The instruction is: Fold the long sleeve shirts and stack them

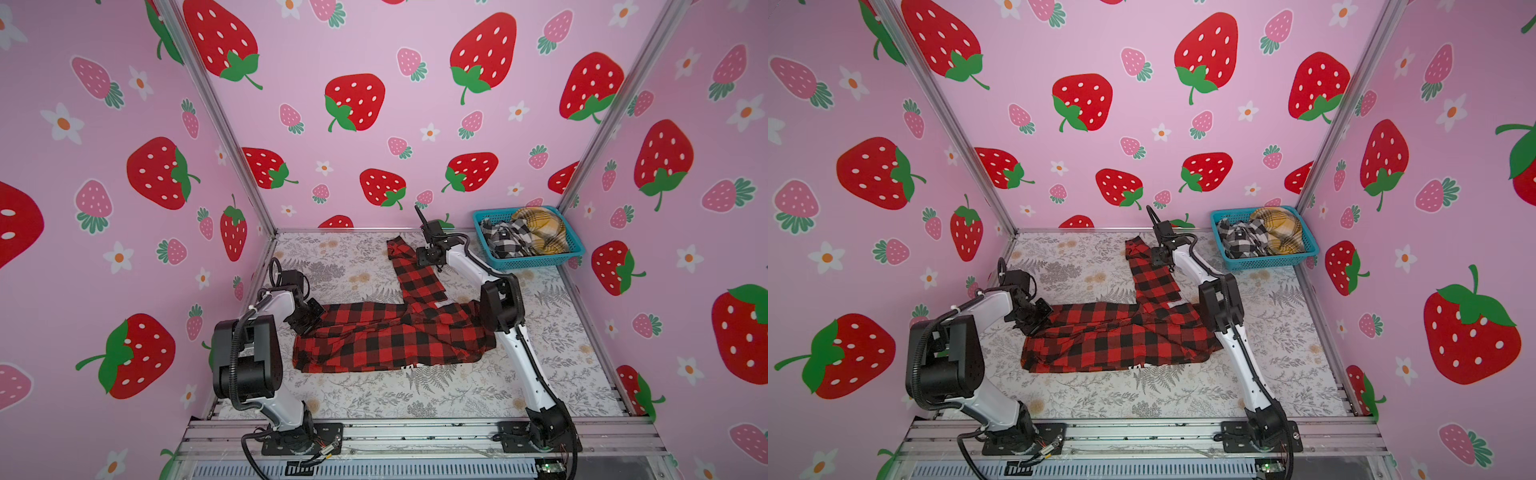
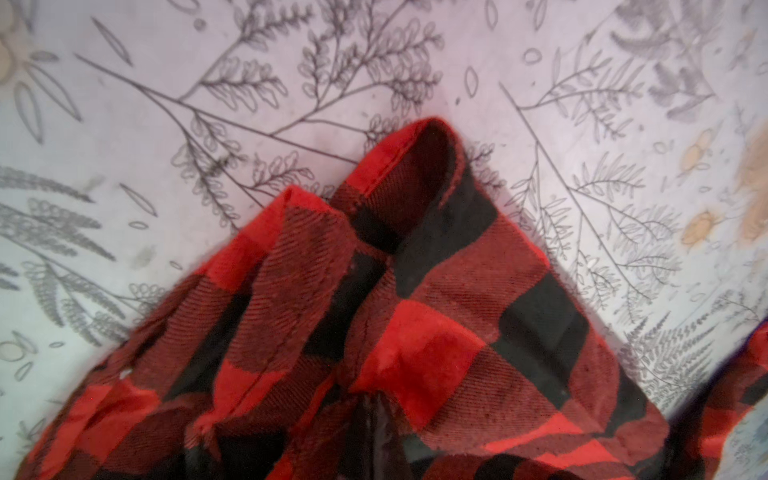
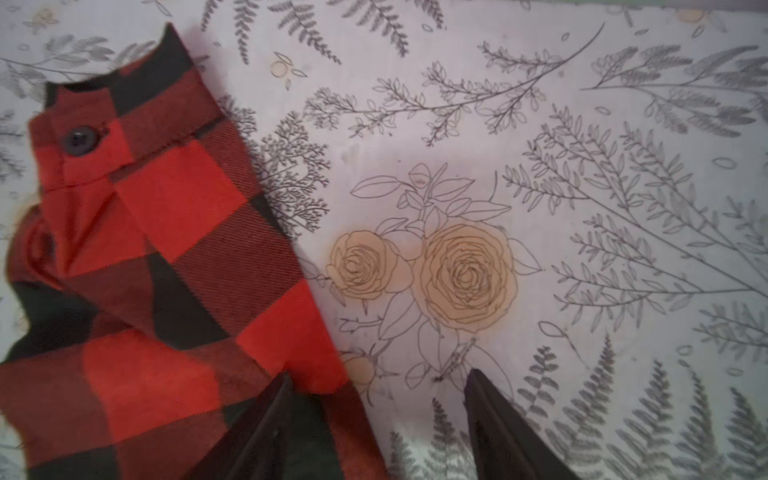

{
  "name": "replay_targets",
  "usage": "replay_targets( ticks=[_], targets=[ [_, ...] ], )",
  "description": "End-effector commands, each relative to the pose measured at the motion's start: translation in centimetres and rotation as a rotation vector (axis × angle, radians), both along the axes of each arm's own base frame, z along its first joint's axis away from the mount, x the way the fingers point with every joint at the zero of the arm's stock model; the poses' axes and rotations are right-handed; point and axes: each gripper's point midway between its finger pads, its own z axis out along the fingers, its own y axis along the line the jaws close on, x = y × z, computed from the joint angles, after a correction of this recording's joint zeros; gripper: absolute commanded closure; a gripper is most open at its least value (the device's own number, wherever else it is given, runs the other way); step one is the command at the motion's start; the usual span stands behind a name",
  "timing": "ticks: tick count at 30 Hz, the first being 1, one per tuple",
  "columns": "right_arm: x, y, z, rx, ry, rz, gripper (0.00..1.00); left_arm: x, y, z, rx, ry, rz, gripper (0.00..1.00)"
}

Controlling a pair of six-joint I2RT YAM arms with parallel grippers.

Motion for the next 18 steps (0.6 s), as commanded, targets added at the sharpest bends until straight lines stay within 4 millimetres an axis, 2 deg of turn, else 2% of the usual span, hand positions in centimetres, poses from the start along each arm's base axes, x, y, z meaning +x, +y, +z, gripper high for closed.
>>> replay_targets(
  ticks=[1, 4, 6, 10, 11, 13, 14, 16, 17, 18],
  targets=[
    [-0.5, 1.3, -1.6, 0.008, 0.024, 0.066, 0.43, -0.6, -0.2, -0.4, 0.007, 0.017, -0.019, 1.0],
    [-1.1, 1.0, -3.7, -0.007, 0.068, 0.062, 0.64, -0.6, -0.3, -0.2, 0.005, 0.012, -0.021, 1.0],
    [-1.5, 0.9, -4.4, -0.015, 0.085, 0.064, 0.77, -0.6, -0.2, 0.1, 0.012, 0.011, -0.023, 1.0],
    [-2.1, 0.7, -4.3, -0.025, 0.098, 0.074, 0.87, -0.5, 0.0, 0.5, 0.027, 0.008, -0.03, 1.0],
    [-2.4, 0.7, -4.1, -0.026, 0.101, 0.078, 0.87, -0.6, 0.0, 0.4, 0.029, 0.01, -0.029, 1.0],
    [-3.0, 1.0, -3.7, -0.023, 0.102, 0.094, 0.78, -0.5, 0.1, 0.5, 0.03, 0.009, -0.03, 1.0],
    [-3.3, 1.1, -3.5, -0.022, 0.101, 0.102, 0.73, -0.5, 0.1, 0.4, 0.032, 0.009, -0.03, 1.0],
    [-3.9, 1.3, -3.4, -0.034, 0.103, 0.11, 0.55, -0.5, 0.1, 0.4, 0.032, 0.009, -0.03, 1.0],
    [-4.2, 1.3, -3.4, -0.042, 0.107, 0.112, 0.5, -0.4, 0.1, 0.4, 0.035, 0.008, -0.03, 1.0],
    [-4.4, 1.4, -3.6, -0.051, 0.112, 0.115, 0.51, -0.4, 0.2, 0.3, 0.036, 0.011, -0.029, 1.0]
  ],
)
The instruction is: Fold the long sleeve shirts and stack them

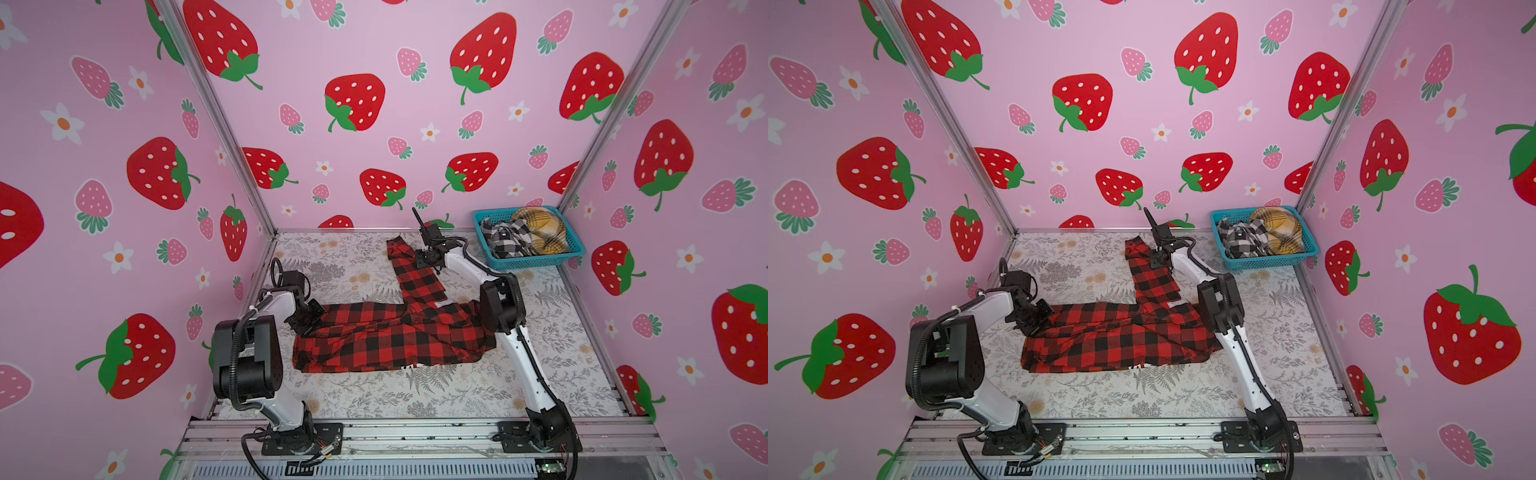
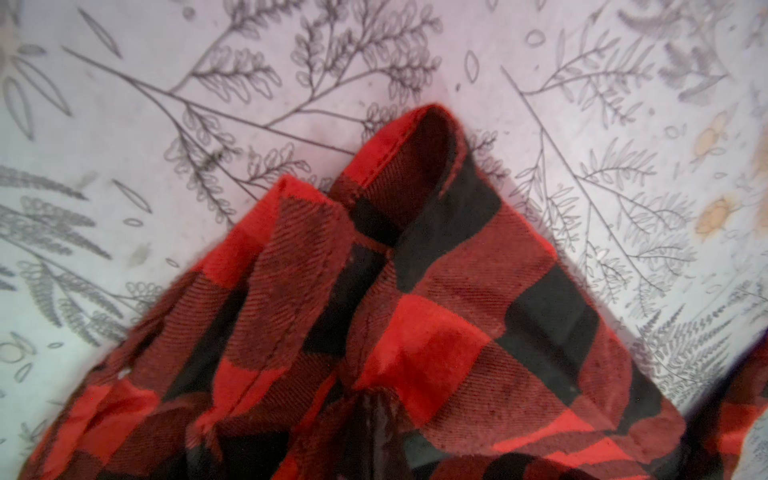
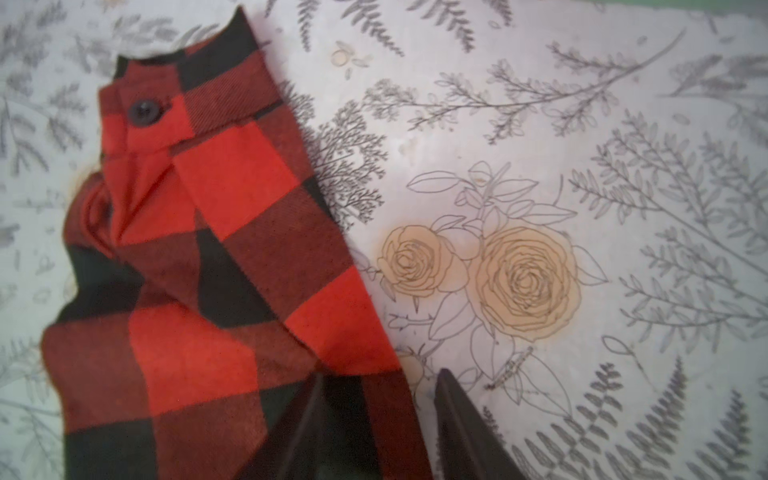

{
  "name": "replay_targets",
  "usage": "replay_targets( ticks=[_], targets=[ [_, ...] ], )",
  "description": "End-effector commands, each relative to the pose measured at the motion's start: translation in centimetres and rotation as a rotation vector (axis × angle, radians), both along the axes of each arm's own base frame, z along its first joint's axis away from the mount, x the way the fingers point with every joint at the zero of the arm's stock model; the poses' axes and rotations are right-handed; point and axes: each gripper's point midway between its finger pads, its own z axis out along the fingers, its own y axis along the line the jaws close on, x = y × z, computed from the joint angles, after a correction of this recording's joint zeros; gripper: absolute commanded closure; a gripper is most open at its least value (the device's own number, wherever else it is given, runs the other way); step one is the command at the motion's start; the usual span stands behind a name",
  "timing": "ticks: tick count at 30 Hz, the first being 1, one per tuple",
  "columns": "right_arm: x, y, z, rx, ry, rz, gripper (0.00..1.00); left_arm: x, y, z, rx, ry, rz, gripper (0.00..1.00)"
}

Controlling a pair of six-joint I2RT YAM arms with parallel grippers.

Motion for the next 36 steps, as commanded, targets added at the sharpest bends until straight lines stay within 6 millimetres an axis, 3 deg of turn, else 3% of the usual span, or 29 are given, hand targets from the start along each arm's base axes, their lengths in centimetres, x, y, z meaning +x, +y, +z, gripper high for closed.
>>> replay_targets(
  ticks=[1, 3, 6, 8, 11, 16, 18, 22, 23, 26, 32, 33, 36],
  targets=[
    [-3.2, -0.7, -3.7, -0.091, 0.124, 0.028, 0.57, -0.2, 0.2, 0.4, 0.024, 0.008, -0.011, 1.0],
    [-3.4, -1.1, -4.6, -0.114, 0.142, 0.018, 0.78, -0.2, 0.3, 0.3, 0.028, 0.014, -0.012, 1.0],
    [-3.5, -1.4, -5.3, -0.137, 0.157, 0.011, 0.98, -0.2, 0.2, 0.2, 0.031, 0.013, -0.018, 1.0],
    [-3.3, -1.4, -4.8, -0.137, 0.146, 0.007, 1.0, -0.3, 0.3, 0.1, 0.033, 0.014, -0.025, 1.0],
    [-2.7, -1.1, -1.9, -0.113, 0.098, 0.003, 1.0, -0.1, 0.1, 0.4, 0.023, 0.006, -0.025, 1.0],
    [-3.9, 1.0, 5.8, -0.043, -0.006, 0.05, 1.0, 1.1, -0.6, 2.7, 0.024, -0.055, -0.028, 1.0],
    [-5.8, 2.0, 7.9, -0.025, -0.029, 0.079, 1.0, 1.5, -1.0, 4.1, 0.034, -0.088, -0.036, 1.0],
    [-10.4, 3.7, 9.1, 0.015, -0.018, 0.125, 1.0, 2.1, -2.0, 6.5, 0.056, -0.139, -0.067, 0.95],
    [-11.9, 4.1, 8.9, 0.039, -0.003, 0.135, 1.0, 2.1, -2.3, 7.1, 0.065, -0.152, -0.081, 0.87],
    [-17.1, 5.4, 7.8, 0.115, 0.053, 0.162, 1.0, 2.1, -3.8, 8.4, 0.074, -0.176, -0.127, 0.73],
    [-26.1, 6.8, 5.1, 0.17, 0.155, 0.195, 1.0, 1.4, -6.9, 9.7, 0.123, -0.19, -0.244, 0.59],
    [-27.0, 6.6, 4.8, 0.167, 0.17, 0.196, 0.98, 1.5, -7.6, 9.9, 0.137, -0.196, -0.276, 0.57],
    [-29.1, 5.9, 5.0, 0.19, 0.194, 0.184, 0.77, 2.3, -10.2, 10.6, 0.175, -0.217, -0.382, 0.54]
  ],
)
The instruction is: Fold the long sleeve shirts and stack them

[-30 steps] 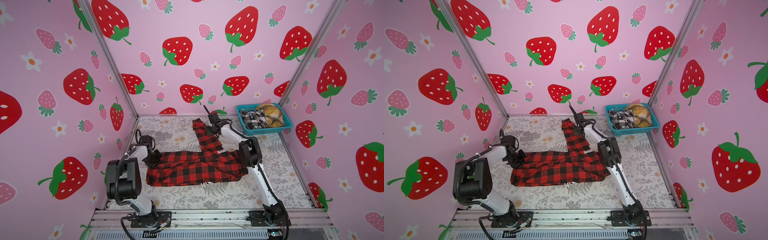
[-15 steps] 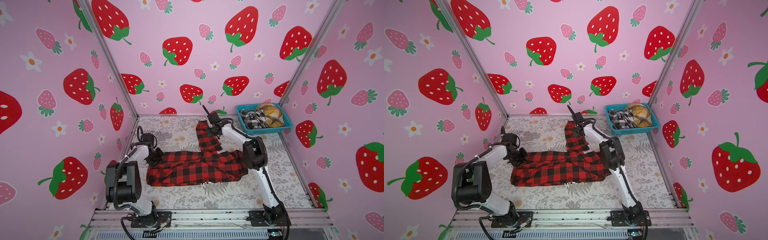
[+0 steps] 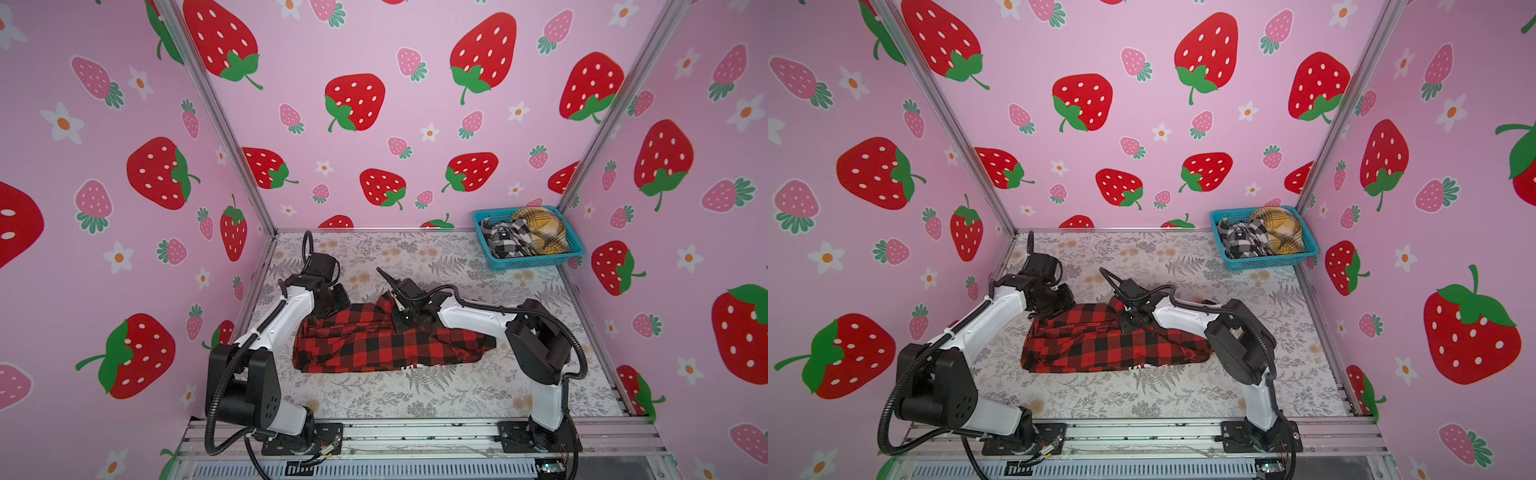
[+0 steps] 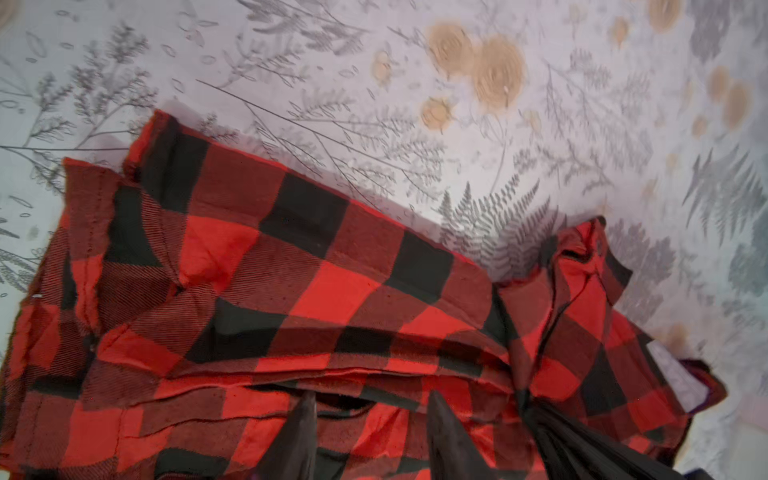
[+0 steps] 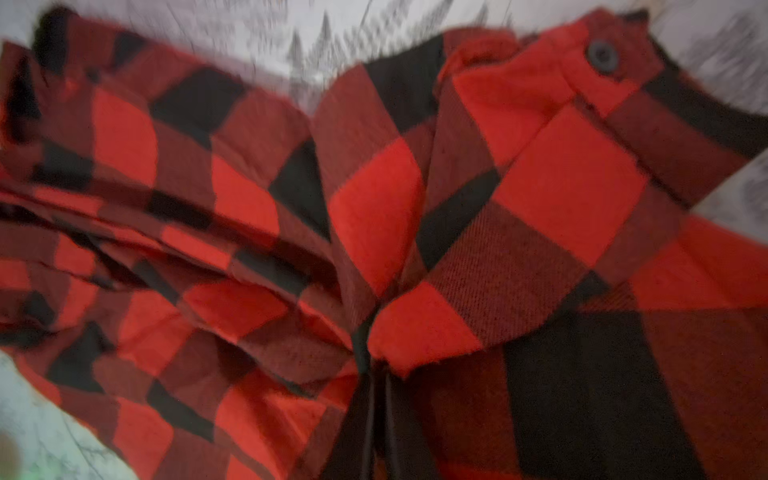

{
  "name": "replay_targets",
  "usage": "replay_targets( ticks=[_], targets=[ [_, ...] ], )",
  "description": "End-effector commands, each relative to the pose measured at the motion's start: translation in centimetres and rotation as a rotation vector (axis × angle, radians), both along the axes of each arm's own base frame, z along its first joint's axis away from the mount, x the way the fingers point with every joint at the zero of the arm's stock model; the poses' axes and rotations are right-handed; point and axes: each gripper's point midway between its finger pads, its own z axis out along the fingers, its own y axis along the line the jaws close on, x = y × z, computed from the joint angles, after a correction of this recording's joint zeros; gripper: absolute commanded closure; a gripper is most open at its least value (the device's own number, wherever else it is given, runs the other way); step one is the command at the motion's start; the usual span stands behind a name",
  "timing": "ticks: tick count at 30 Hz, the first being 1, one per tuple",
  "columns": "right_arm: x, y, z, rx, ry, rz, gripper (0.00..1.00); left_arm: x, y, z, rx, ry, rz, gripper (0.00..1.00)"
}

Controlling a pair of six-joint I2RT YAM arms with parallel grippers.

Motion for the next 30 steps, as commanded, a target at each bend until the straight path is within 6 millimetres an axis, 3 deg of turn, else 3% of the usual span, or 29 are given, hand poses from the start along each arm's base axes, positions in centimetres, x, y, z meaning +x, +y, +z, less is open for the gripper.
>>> replay_targets(
  ticks=[1, 3, 6, 11, 16, 24, 30],
  targets=[
    [-0.9, 0.0, 3.4, 0.124, 0.006, -0.065, 0.67, 1.4, -2.1, 1.9, 0.068, -0.05, -0.095, 0.53],
    [-1.4, -1.2, 4.4, 0.129, 0.003, -0.089, 0.56, 2.4, -4.5, 2.6, 0.078, -0.081, -0.169, 0.52],
    [-0.2, -4.5, 7.4, 0.121, -0.058, -0.179, 0.53, 4.3, -8.2, 3.8, 0.145, -0.126, -0.287, 0.52],
    [3.3, -10.8, 11.0, 0.194, -0.056, -0.354, 0.59, 7.5, -15.4, 2.2, 0.228, -0.134, -0.463, 0.5],
    [5.7, -15.5, 10.3, 0.215, 0.011, -0.485, 0.71, 9.4, -20.9, -1.2, 0.366, -0.105, -0.617, 0.49],
    [5.7, -18.3, 8.8, 0.213, 0.054, -0.528, 0.73, 10.7, -21.2, -5.9, 0.522, -0.035, -0.66, 0.48],
    [5.2, -18.8, 8.3, 0.229, 0.068, -0.527, 0.76, 10.9, -21.1, -8.3, 0.553, 0.003, -0.66, 0.52]
  ],
)
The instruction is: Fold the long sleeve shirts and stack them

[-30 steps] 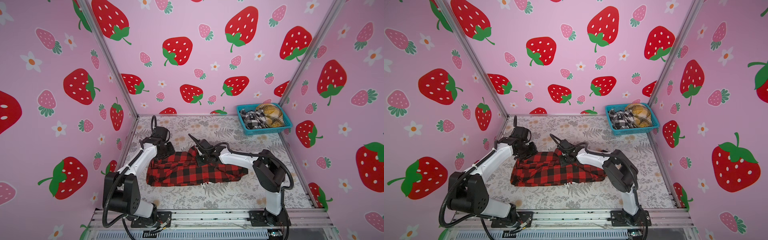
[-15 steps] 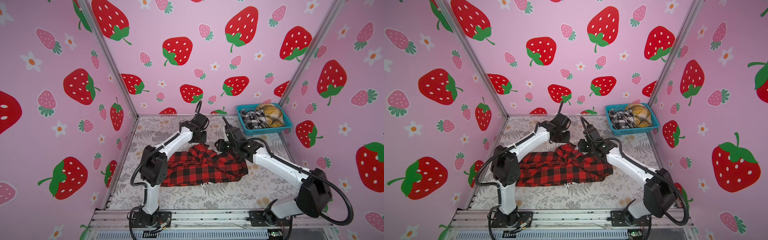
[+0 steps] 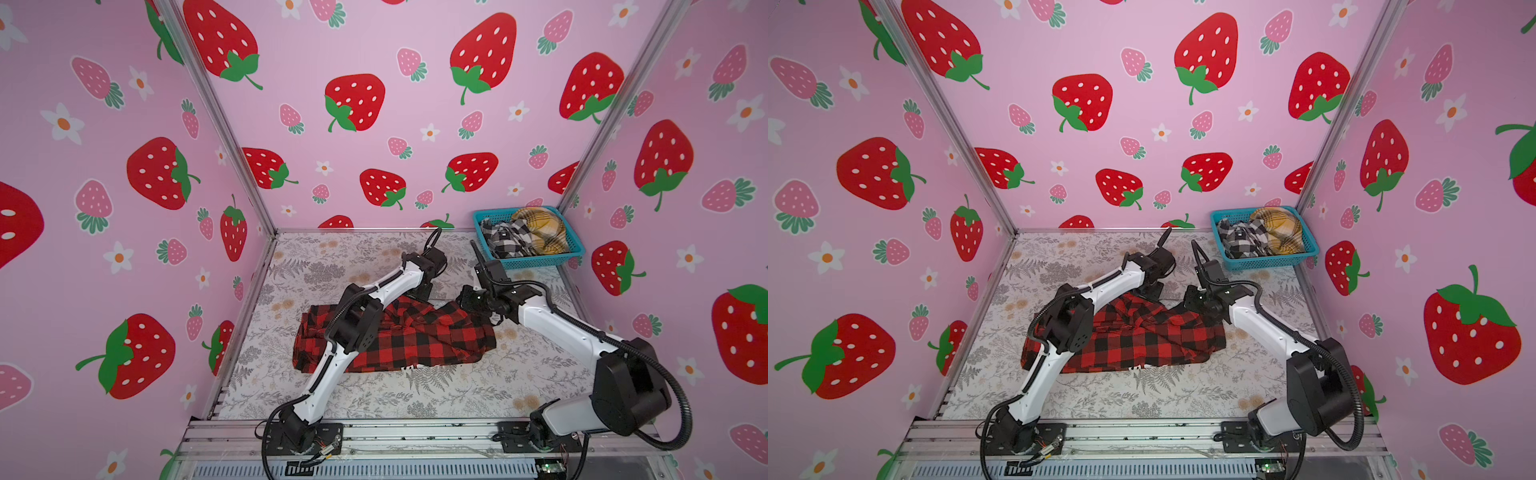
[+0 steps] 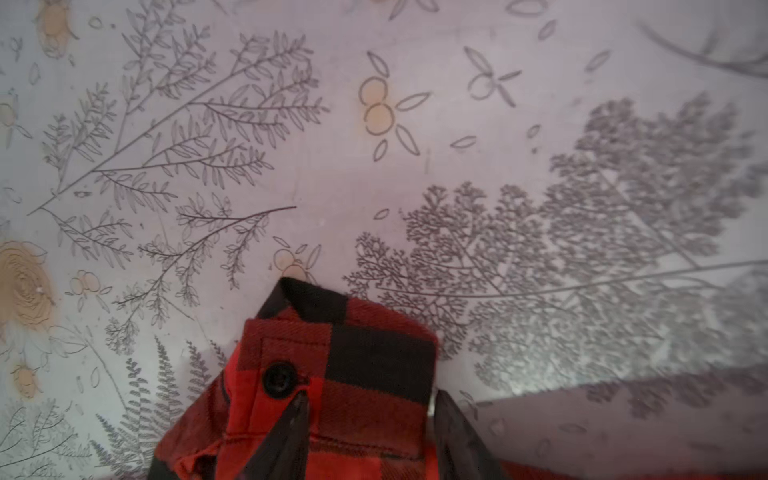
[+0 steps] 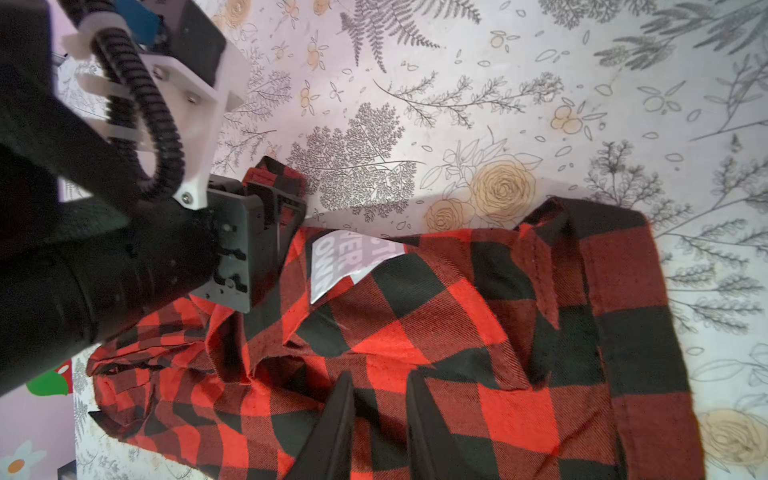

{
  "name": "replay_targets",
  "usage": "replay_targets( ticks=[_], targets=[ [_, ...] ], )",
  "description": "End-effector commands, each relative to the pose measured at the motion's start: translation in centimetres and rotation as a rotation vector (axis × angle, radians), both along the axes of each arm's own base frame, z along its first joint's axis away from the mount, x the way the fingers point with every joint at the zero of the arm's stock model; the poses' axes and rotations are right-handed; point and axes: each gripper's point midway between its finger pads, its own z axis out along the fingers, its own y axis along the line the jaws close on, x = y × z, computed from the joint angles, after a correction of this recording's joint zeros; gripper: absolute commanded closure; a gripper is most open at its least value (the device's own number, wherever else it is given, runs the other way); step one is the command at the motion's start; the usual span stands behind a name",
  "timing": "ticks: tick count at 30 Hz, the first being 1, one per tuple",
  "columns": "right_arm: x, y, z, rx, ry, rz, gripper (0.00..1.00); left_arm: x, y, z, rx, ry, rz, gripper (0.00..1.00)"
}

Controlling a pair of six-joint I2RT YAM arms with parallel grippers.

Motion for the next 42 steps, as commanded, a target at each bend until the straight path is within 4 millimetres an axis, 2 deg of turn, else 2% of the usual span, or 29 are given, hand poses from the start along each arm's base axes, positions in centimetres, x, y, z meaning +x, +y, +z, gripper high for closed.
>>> replay_targets(
  ticks=[1, 7, 10, 13, 14, 17, 20, 21, 23, 25, 29, 33, 35, 37, 42],
  targets=[
    [-0.5, -0.1, 0.8, 0.032, -0.004, 0.001, 0.76, 0.5, 0.5, 0.5, 0.047, -0.02, 0.003, 0.54],
    [-0.8, -0.7, 1.0, 0.033, -0.01, -0.002, 0.78, 0.5, 0.3, -1.4, 0.056, 0.008, 0.015, 0.67],
    [-0.7, -1.1, 1.2, 0.036, -0.016, -0.01, 0.79, 0.3, 0.2, -2.0, 0.056, 0.023, 0.014, 0.8],
    [-0.6, -1.3, 1.5, 0.041, -0.025, -0.014, 0.79, 0.5, 0.4, -1.0, 0.062, 0.007, 0.022, 1.0],
    [-0.5, -1.2, 1.6, 0.043, -0.029, -0.014, 0.79, 0.7, 0.4, -0.2, 0.061, -0.009, 0.024, 1.0],
    [-0.2, -0.9, 2.0, 0.059, -0.037, -0.007, 0.79, 1.8, 0.6, 4.6, 0.034, -0.113, 0.045, 1.0],
    [0.0, -0.1, 2.8, 0.106, -0.045, 0.002, 0.61, 2.8, 1.5, 12.2, -0.034, -0.259, 0.1, 1.0],
    [0.0, 0.1, 2.9, 0.122, -0.04, 0.003, 0.52, 2.8, 2.3, 15.2, -0.068, -0.312, 0.134, 1.0],
    [0.3, 0.7, 3.7, 0.167, -0.052, 0.0, 0.44, 2.3, 4.0, 20.1, -0.15, -0.391, 0.2, 1.0],
    [0.4, 0.5, 3.8, 0.191, -0.041, -0.038, 0.35, 0.9, 6.1, 23.9, -0.245, -0.448, 0.265, 1.0],
    [0.6, -0.3, 3.6, 0.248, -0.02, -0.113, 0.28, -3.3, 10.3, 27.2, -0.395, -0.522, 0.371, 1.0],
    [0.3, -0.8, 2.5, 0.264, 0.019, -0.149, 0.22, -8.4, 14.9, 27.7, -0.546, -0.557, 0.483, 1.0],
    [0.0, -0.5, 1.7, 0.292, 0.039, -0.149, 0.21, -10.5, 16.4, 27.3, -0.625, -0.55, 0.521, 1.0],
    [-0.2, -0.3, 1.0, 0.317, 0.056, -0.149, 0.2, -12.4, 17.1, 26.7, -0.689, -0.535, 0.537, 1.0],
    [-0.5, -0.3, -0.3, 0.338, 0.082, -0.166, 0.2, -15.3, 17.6, 25.7, -0.79, -0.503, 0.555, 1.0]
  ],
)
